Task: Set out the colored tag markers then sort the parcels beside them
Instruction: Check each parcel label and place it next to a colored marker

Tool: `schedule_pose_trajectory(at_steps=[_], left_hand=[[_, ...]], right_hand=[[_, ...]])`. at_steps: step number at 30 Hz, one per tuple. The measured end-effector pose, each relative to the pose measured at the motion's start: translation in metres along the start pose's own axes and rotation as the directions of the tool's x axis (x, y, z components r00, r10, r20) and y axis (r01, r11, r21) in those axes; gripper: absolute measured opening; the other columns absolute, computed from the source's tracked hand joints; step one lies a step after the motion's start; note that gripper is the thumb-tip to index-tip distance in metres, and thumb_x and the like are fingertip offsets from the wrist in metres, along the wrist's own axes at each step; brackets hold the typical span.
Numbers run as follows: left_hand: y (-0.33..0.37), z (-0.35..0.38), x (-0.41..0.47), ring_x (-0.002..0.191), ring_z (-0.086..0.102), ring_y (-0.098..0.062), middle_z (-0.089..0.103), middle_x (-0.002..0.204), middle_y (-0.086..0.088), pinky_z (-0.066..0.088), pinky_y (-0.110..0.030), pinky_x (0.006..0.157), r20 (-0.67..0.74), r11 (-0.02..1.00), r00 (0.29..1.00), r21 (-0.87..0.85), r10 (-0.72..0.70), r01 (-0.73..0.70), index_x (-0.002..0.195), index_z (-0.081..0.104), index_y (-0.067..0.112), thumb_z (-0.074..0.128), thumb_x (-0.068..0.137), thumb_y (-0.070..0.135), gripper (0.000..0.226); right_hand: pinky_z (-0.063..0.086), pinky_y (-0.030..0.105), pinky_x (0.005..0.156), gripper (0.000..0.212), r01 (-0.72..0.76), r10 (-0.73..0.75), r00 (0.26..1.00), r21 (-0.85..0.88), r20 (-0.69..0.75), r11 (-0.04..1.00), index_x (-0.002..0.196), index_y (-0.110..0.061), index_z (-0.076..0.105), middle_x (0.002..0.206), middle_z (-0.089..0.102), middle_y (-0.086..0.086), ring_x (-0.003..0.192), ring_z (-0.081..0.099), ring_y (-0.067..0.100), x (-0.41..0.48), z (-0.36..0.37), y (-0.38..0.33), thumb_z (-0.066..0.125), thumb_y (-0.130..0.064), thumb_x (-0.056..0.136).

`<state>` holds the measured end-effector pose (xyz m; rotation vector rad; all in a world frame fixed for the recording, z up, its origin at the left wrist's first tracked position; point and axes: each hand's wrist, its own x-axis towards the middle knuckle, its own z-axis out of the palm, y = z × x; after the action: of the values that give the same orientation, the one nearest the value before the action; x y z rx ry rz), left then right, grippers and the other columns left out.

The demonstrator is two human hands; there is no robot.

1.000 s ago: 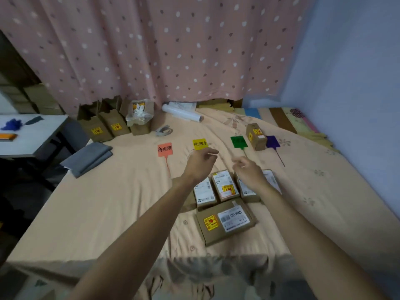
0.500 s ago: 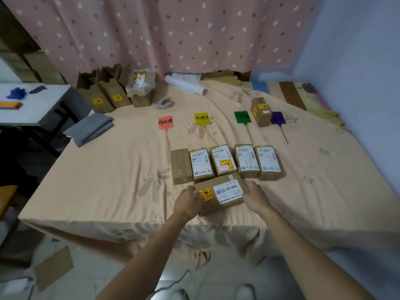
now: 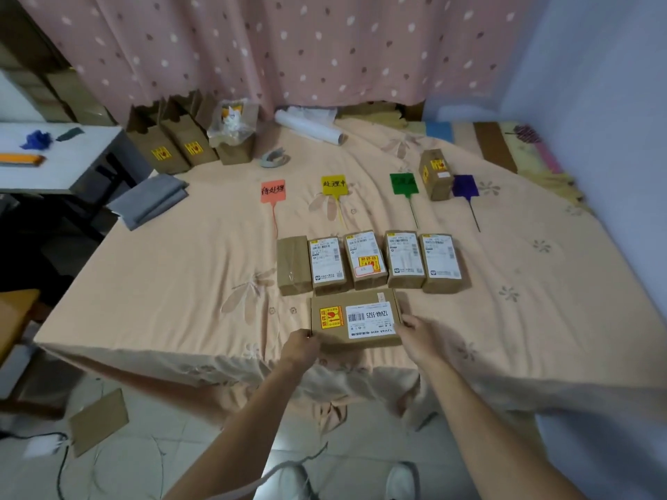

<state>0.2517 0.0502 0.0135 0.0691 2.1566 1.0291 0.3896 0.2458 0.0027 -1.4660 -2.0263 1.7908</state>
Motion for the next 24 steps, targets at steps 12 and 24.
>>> schedule_pose_trajectory(at_steps=[12, 24], left_hand=[[0.133, -0.074, -0.039, 0.094, 0.07, -0.021, 0.073, 0.102, -0.001, 0.058, -0.043, 0.083, -0.353, 0.821, 0.878, -0.357, 0.324, -0.446, 0.109, 0.065, 0.025, 0.059, 0.095, 0.023, 0.016], [0.21, -0.115, -0.046, 0.076, 0.065, -0.023, 0.067, 0.088, -0.006, 0.053, -0.033, 0.058, -0.43, 0.798, 0.837, -0.341, 0.339, -0.498, 0.088, 0.066, 0.016, 0.067, 0.087, 0.042, 0.026]], right_hand=[[0.058, 0.037, 0.082, 0.025, 0.221, -0.2, 0.975, 0.334, -0.096, 0.916, 0.115, -0.016, 0.066, 0.111, 0.072, 0.003, 0.096, 0.07, 0.015, -0.027, -0.045, -0.133, 0.07, -0.023, 0.092], [0.046, 0.032, 0.063, 0.04, -0.108, -0.051, 0.946, 0.459, 0.32, 0.882, 0.115, -0.016, 0.072, 0.087, 0.074, 0.012, 0.062, 0.064, 0.019, -0.063, -0.063, -0.192, 0.062, -0.04, 0.084]])
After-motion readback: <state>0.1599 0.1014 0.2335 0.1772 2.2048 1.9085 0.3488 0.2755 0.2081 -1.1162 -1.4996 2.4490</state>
